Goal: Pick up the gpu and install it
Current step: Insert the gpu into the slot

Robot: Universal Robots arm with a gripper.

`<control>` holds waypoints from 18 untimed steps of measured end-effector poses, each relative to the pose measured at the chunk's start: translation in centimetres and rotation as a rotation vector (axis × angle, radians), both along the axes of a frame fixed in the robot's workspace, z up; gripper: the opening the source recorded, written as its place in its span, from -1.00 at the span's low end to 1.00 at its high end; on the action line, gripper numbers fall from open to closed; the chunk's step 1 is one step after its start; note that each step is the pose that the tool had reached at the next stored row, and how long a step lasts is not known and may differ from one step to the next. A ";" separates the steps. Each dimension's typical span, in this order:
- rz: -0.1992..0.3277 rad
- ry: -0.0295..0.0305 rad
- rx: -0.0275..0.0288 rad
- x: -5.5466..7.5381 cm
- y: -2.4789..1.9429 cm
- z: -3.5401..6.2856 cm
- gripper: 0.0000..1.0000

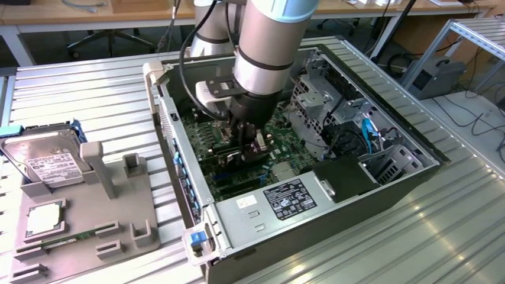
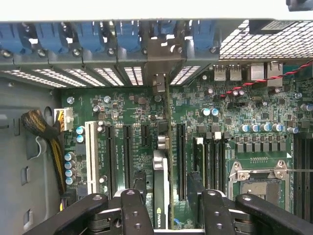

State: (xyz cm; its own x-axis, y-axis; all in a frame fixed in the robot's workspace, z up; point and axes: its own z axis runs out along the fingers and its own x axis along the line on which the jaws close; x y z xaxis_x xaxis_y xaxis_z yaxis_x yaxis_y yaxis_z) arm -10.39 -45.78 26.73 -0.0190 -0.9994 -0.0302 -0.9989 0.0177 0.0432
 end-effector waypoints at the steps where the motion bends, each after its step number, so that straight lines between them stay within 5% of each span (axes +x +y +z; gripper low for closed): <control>1: 0.003 -0.0001 0.0001 0.0 -0.01 0.00 -0.06; 7: 0.011 -0.0002 0.0027 0.0 -0.23 0.28 -0.06; 8: 0.011 -0.0018 0.0027 0.0 -0.25 0.31 -0.06; 9: 0.011 -0.0147 0.0064 -0.1 -0.27 0.31 -0.06; 12: 0.011 -0.0157 0.0066 -0.1 -0.27 0.31 -0.06; 18: 0.011 -0.0156 -0.0051 -0.1 -0.27 0.30 -0.06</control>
